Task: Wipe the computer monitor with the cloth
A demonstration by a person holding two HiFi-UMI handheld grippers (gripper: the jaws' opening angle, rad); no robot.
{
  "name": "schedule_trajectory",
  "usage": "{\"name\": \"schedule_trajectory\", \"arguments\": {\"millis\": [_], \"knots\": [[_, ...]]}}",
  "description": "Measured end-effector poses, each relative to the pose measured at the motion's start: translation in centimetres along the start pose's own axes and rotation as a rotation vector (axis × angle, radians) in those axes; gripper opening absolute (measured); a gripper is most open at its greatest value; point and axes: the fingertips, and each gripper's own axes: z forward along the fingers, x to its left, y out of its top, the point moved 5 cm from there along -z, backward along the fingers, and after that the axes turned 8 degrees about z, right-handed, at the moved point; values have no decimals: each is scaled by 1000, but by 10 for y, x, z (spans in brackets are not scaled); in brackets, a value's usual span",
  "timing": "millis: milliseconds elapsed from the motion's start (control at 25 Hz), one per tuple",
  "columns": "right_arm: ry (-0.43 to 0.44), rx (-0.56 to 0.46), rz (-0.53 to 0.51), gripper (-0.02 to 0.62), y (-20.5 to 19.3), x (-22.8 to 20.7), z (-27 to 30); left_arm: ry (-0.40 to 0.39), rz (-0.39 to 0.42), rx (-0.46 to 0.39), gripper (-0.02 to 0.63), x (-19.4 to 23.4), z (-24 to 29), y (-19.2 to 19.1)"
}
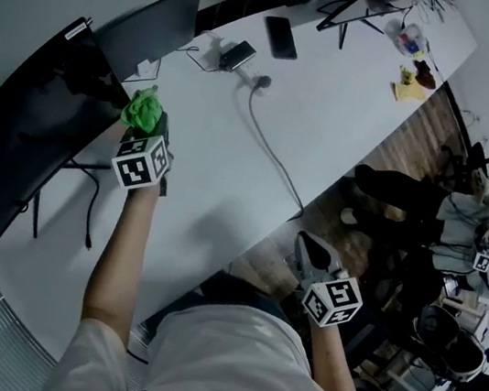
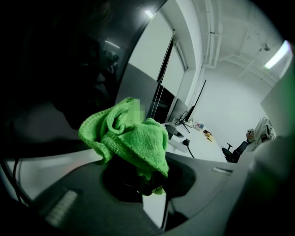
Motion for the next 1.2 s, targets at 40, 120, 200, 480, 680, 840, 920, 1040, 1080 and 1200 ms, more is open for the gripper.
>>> {"name": "schedule_trajectory", "arguments": {"millis": [40,120,200,480,680,840,920,1040,1080,1200], "knots": [[-2,-4,2,3,0,-2,-1,-5,-3,-38,66,-6,-1,7],[-5,-11,7,3,1,-6,-2,-3,-39,-105,66,-13,-4,20],[-5,-13,9,3,0,-9,-4,19,-85,-144,66,-13,-7,27],[-4,-17,11,3,-3,-11,-9,38,-248,-153,64,-1,-9,22],[2,-27,8,3,-2,-11,-12,38,-319,-193,63,4,-19,28],[13,-31,0,3,-4,-8,-9,26,-328,-214,63,9,-24,36],[22,-36,-4,3,-3,-5,-8,19,-333,-223,63,10,-27,42],[36,-46,-10,3,1,-2,-8,17,-348,-244,63,8,-35,53],[39,-50,-11,3,2,-1,-8,17,-351,-257,63,8,-37,57],[45,-62,-15,3,1,2,-5,14,-348,-296,63,7,-42,66]]}}
